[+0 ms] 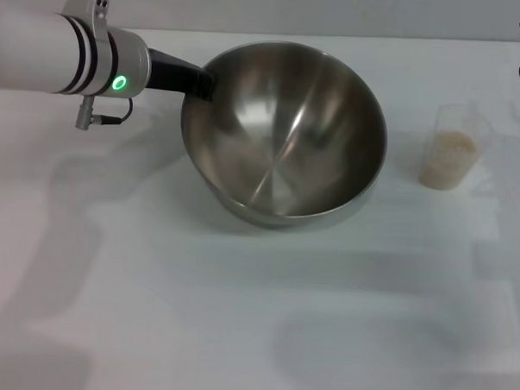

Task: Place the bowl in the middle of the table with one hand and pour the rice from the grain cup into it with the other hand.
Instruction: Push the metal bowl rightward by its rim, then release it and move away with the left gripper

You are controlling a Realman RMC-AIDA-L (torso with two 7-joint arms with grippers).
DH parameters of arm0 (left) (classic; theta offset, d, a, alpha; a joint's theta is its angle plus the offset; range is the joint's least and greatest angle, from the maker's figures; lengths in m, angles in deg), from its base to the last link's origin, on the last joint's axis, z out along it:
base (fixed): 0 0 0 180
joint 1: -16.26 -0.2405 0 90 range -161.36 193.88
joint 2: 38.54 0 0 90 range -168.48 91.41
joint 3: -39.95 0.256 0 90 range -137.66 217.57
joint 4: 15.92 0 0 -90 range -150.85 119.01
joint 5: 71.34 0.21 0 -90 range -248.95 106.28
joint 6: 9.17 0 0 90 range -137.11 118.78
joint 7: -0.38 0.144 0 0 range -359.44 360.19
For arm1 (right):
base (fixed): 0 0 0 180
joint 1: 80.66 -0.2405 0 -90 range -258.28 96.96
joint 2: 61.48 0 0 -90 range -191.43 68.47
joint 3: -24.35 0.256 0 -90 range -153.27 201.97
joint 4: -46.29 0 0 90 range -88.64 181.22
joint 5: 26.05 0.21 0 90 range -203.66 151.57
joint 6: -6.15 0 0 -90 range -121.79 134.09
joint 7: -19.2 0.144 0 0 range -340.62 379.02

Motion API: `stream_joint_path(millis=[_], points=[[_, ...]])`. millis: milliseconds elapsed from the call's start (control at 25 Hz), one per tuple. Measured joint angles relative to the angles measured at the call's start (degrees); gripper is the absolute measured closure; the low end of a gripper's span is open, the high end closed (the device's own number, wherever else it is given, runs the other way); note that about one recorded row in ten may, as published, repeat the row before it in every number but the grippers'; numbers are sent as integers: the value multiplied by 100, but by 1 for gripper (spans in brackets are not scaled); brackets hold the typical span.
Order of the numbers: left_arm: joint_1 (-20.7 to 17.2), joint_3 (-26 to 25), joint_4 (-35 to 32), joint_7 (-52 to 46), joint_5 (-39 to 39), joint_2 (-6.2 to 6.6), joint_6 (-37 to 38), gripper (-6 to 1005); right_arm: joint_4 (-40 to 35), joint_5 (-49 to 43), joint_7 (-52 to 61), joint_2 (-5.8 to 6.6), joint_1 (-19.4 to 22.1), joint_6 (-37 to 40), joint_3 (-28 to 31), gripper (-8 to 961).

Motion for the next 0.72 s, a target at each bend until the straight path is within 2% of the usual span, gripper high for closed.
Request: stream_joint_path(millis=[480, 720], points=[[-65, 32, -172, 16, -1, 0, 333, 961, 34, 0, -1, 0, -6, 0, 0, 409], [-430, 282, 74, 18, 0, 0, 1049, 776, 44, 0, -19, 0, -15, 2, 0, 409]])
